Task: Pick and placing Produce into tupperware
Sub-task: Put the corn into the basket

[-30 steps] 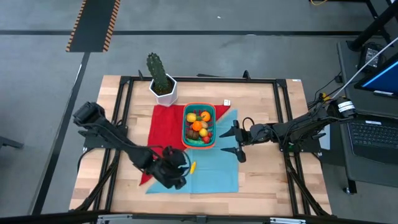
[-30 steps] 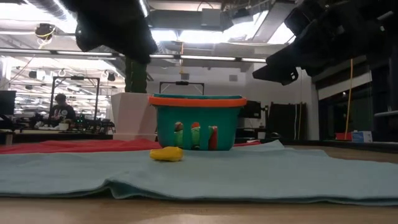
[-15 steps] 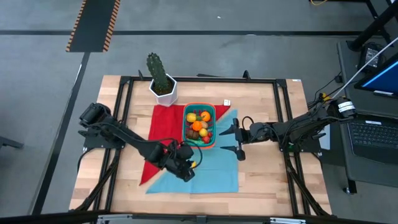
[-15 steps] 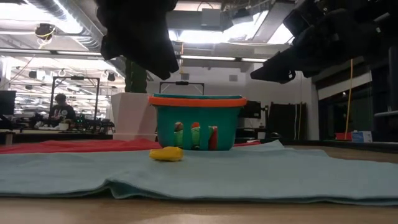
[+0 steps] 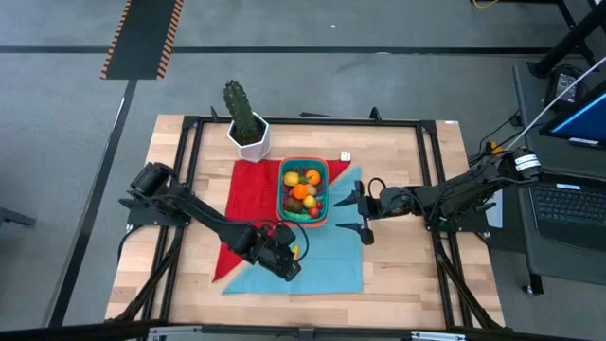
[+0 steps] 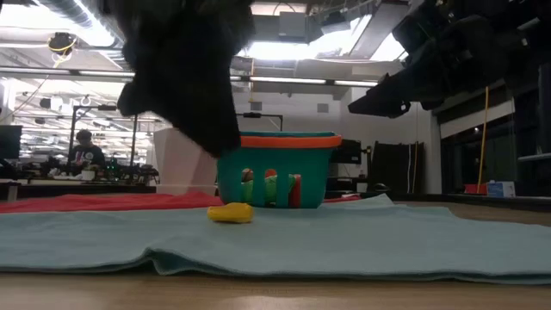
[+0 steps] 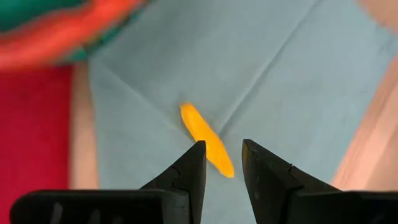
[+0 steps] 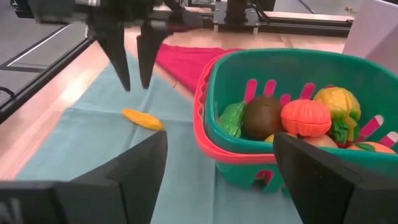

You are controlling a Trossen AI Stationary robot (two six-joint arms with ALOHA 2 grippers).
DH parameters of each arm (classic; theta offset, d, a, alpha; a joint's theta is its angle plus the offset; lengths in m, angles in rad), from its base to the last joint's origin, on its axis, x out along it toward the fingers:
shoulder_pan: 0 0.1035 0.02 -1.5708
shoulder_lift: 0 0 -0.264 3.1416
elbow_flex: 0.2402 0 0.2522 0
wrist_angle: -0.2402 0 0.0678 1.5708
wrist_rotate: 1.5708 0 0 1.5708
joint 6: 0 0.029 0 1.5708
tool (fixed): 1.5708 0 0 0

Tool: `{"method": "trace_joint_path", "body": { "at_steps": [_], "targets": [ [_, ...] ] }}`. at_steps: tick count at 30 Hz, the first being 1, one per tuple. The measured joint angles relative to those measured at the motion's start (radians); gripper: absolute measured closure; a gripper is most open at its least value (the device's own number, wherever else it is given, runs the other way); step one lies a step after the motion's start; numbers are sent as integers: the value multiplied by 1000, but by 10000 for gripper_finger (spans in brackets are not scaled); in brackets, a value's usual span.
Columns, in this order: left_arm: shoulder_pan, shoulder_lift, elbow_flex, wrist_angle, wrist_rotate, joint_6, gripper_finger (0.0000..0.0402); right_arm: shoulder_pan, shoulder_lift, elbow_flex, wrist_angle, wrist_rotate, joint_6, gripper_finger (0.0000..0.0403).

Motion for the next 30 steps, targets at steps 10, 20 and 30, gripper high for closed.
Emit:
{"method": "trace_joint_path", "body": {
  "at_steps": [10, 20, 30],
  "targets": [
    [2, 69, 0, 122, 100, 26, 305, 0, 0, 0, -7, 0, 4, 111],
    [12, 69, 0, 112, 89, 2, 305, 0, 0, 0, -10, 0, 22, 111],
    [20, 92, -1, 106, 91, -4, 305, 0, 0, 0, -17, 0, 22, 111]
  ]
}}
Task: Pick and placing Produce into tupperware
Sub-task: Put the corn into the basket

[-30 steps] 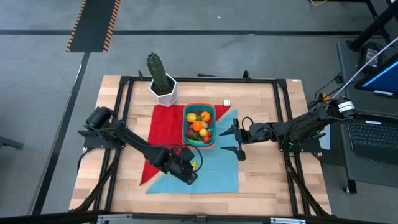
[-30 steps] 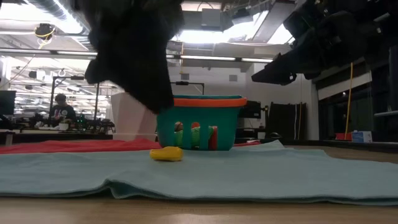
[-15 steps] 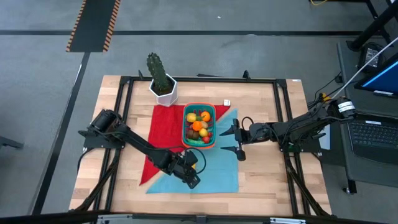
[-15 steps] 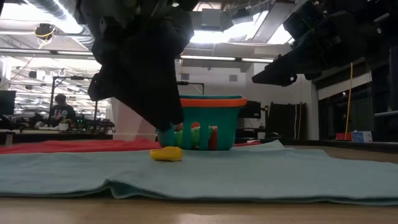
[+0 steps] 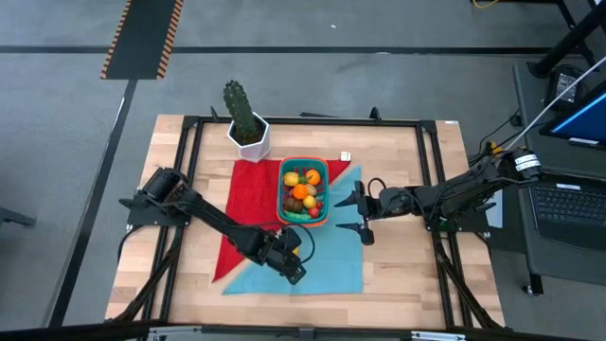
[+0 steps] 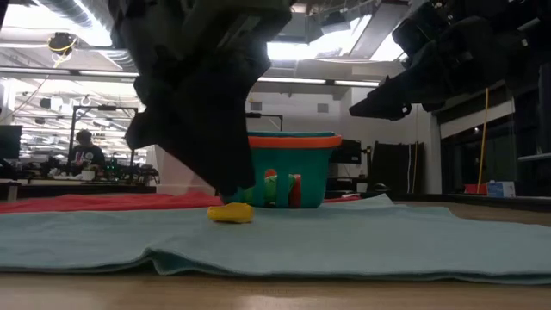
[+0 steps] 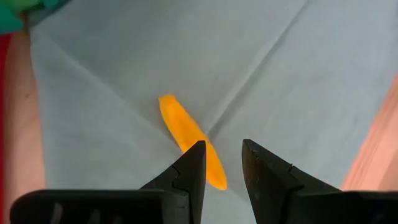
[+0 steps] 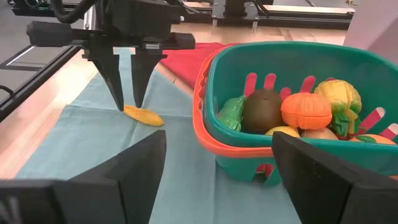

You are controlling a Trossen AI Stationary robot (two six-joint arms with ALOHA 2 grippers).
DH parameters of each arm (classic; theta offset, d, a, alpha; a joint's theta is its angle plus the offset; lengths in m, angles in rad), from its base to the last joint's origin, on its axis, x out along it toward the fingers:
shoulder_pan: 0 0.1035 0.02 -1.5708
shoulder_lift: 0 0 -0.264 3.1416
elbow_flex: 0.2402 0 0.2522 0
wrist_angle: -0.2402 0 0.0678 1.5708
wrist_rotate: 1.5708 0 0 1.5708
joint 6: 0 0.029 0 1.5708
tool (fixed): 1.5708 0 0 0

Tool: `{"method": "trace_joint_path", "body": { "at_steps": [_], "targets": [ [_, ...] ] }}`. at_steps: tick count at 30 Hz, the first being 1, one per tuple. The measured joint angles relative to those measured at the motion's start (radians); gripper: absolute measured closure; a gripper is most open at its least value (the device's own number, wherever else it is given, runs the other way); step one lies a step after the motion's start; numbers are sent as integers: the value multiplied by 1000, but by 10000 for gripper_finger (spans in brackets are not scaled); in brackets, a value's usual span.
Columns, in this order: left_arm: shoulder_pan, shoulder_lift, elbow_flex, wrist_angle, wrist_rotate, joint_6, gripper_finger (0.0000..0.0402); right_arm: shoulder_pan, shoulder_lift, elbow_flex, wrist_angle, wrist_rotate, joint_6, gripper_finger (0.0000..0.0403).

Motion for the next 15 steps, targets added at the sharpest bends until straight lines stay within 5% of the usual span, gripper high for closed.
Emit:
{"method": "trace_joint_path", "body": {
  "at_steps": [15],
  "targets": [
    [5, 0, 0, -31, 5, -28, 305, 0, 0, 0, -6, 0, 3, 111]
  ]
}}
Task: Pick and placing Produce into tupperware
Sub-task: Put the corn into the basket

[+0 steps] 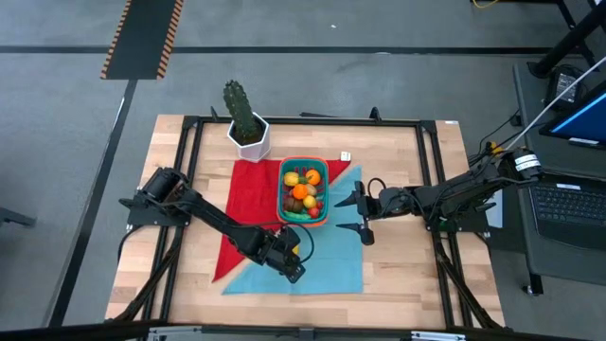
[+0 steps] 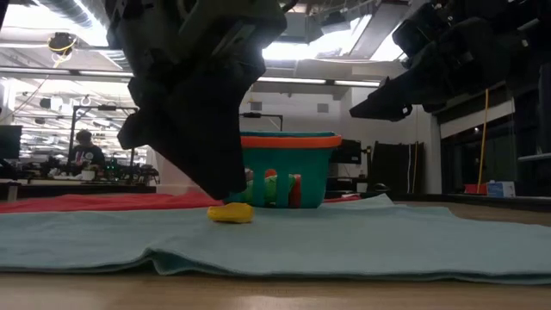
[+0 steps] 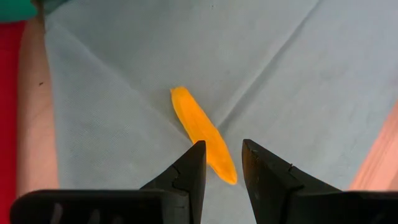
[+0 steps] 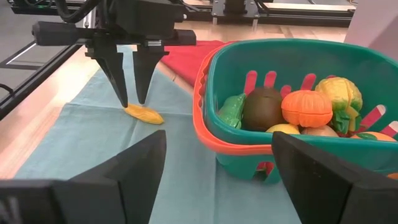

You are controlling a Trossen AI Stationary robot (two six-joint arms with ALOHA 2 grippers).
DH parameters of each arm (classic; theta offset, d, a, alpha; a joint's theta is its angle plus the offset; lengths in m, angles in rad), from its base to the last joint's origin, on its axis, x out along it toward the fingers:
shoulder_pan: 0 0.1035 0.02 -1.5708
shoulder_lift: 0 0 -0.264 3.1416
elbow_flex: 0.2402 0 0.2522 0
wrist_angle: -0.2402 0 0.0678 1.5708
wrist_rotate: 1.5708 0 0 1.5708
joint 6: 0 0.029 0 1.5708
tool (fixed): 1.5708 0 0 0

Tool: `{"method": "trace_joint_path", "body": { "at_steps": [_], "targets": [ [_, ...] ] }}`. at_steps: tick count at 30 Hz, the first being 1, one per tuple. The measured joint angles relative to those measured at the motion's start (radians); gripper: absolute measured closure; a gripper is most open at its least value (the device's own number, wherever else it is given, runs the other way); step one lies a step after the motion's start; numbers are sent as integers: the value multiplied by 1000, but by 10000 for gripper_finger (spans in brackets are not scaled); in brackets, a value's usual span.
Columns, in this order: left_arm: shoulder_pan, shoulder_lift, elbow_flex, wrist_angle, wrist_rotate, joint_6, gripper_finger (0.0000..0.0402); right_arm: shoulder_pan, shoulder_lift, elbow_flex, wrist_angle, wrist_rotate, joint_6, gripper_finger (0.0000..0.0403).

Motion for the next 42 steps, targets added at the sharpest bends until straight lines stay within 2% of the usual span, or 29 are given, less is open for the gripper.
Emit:
{"method": "trace_joint_path", "body": {
  "at_steps": [6, 42],
  "targets": [
    [0, -1, -28, 1, 29, -75, 305, 0, 0, 0, 0, 0, 1, 111],
    [21, 22, -33, 63, 72, -71, 305, 0, 0, 0, -2, 0, 3, 111]
  ]
}}
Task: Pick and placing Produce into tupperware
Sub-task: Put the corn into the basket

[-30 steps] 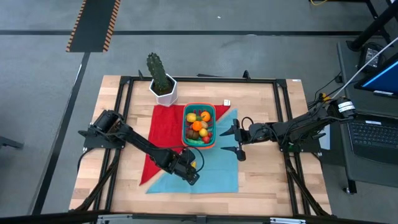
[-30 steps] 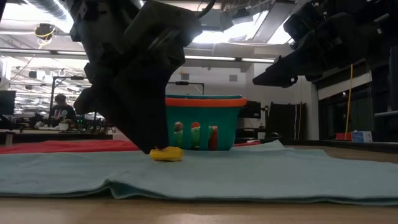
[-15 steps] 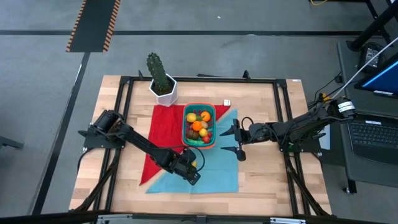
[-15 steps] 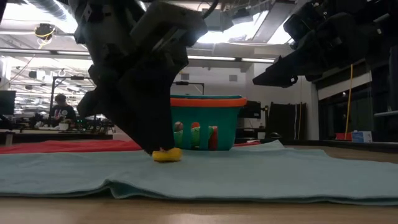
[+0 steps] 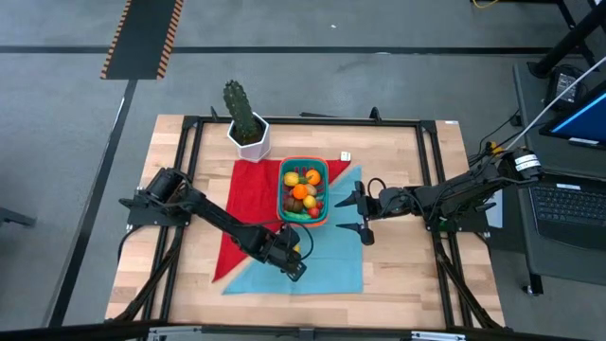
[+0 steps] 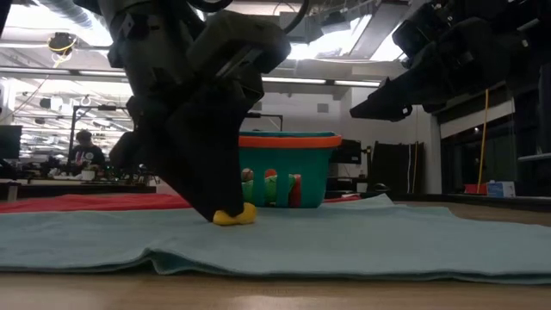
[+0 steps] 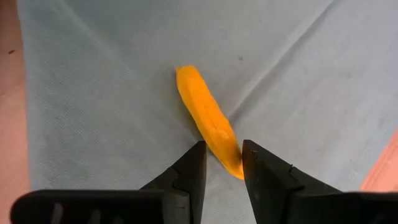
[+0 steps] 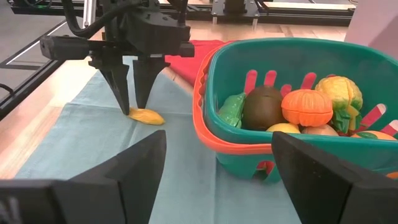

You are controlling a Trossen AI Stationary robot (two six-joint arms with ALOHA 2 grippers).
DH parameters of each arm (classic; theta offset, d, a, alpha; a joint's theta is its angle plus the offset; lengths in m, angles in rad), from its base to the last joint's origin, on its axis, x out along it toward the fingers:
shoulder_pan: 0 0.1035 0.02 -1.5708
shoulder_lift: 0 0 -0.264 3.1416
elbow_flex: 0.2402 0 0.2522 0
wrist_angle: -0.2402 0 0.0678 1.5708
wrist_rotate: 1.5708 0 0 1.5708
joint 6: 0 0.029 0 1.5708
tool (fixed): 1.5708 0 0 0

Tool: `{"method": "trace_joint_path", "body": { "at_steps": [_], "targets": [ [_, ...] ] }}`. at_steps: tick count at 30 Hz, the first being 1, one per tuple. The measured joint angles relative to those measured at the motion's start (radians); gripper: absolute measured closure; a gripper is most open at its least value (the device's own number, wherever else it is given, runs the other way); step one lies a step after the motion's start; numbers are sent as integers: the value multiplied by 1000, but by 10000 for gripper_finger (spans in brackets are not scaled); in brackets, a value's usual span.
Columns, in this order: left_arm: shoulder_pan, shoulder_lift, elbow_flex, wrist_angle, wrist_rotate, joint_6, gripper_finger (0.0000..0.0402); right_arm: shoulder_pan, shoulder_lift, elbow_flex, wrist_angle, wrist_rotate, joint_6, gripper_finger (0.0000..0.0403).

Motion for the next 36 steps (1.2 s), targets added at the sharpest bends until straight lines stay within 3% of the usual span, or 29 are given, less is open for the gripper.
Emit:
{"method": "trace_joint_path", "body": {
  "at_steps": [6, 14, 26, 36],
  "targets": [
    [0, 0, 0, 1, 0, 3, 325, 0, 0, 0, 0, 0, 0, 111],
    [0, 0, 0, 2, 0, 3, 394, 0, 0, 0, 0, 0, 0, 111],
    [1, -14, 0, 55, -16, 127, 399, 0, 0, 0, 0, 0, 0, 111],
    [-12, -126, 0, 33, -68, 318, 401, 0, 0, 0, -4, 0, 30, 111]
  ]
}}
